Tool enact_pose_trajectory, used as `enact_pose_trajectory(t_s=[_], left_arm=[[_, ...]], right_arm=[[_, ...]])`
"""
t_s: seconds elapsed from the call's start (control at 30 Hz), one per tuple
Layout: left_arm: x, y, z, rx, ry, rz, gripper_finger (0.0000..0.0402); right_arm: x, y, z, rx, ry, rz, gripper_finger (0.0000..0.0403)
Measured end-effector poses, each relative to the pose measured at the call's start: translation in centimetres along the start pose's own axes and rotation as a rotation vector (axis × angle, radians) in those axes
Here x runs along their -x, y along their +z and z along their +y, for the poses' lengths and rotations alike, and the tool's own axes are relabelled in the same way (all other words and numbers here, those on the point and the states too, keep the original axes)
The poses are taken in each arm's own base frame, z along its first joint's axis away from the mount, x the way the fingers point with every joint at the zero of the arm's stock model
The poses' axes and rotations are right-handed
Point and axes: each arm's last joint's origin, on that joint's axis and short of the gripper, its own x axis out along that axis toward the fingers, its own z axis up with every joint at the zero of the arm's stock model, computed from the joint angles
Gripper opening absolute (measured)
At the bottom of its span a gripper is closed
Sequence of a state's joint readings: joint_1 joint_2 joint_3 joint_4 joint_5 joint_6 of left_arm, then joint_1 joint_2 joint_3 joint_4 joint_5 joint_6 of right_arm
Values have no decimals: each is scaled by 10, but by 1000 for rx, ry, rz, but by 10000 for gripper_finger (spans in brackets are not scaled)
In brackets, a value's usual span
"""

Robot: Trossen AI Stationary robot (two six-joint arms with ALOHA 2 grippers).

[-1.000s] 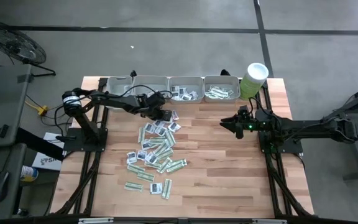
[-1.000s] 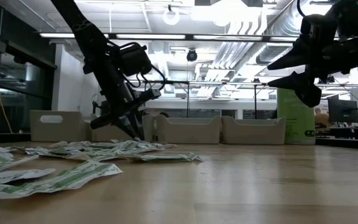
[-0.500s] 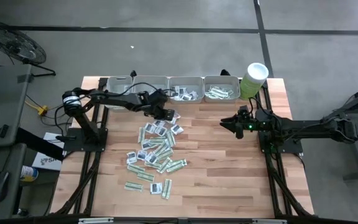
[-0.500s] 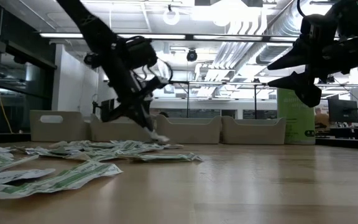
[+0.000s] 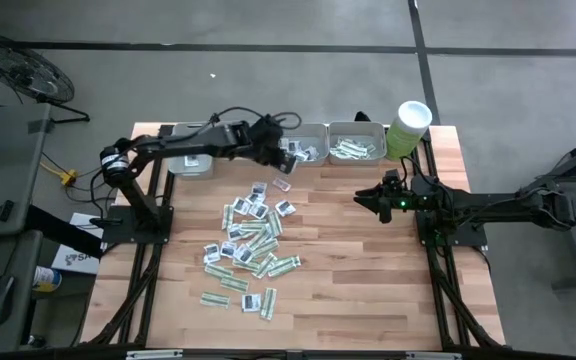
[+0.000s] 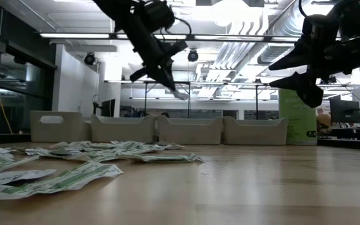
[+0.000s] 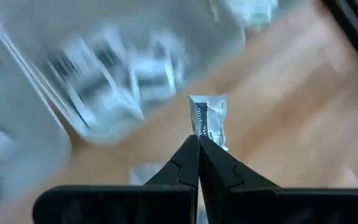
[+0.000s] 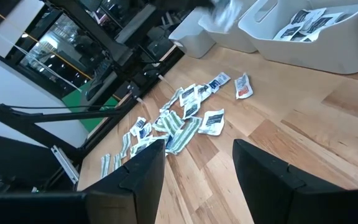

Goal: Pick & Place First Aid Supplies
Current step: Put the gray towelette pack into the middle right gray bin, then put the orange ointment pack into the middle left gray bin

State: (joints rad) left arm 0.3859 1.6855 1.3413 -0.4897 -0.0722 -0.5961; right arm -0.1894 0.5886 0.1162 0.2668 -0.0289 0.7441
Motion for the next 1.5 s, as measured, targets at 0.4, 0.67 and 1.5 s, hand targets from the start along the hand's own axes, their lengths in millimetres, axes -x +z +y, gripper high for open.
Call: enact_pose_trajectory(t_s=[0.4,0.67,1.5], left_arm=[[-24,13,-5,-150,85,-216,0],[-63,11,12,-23,105,-177,0],[-73,20,53,279,69,-35,63]], right_arm=[[0,1,-1,11,-35,-30,183],[0,0,-2,11,-46,-18,183],[0,-1,-3,8,-52,-14,183]])
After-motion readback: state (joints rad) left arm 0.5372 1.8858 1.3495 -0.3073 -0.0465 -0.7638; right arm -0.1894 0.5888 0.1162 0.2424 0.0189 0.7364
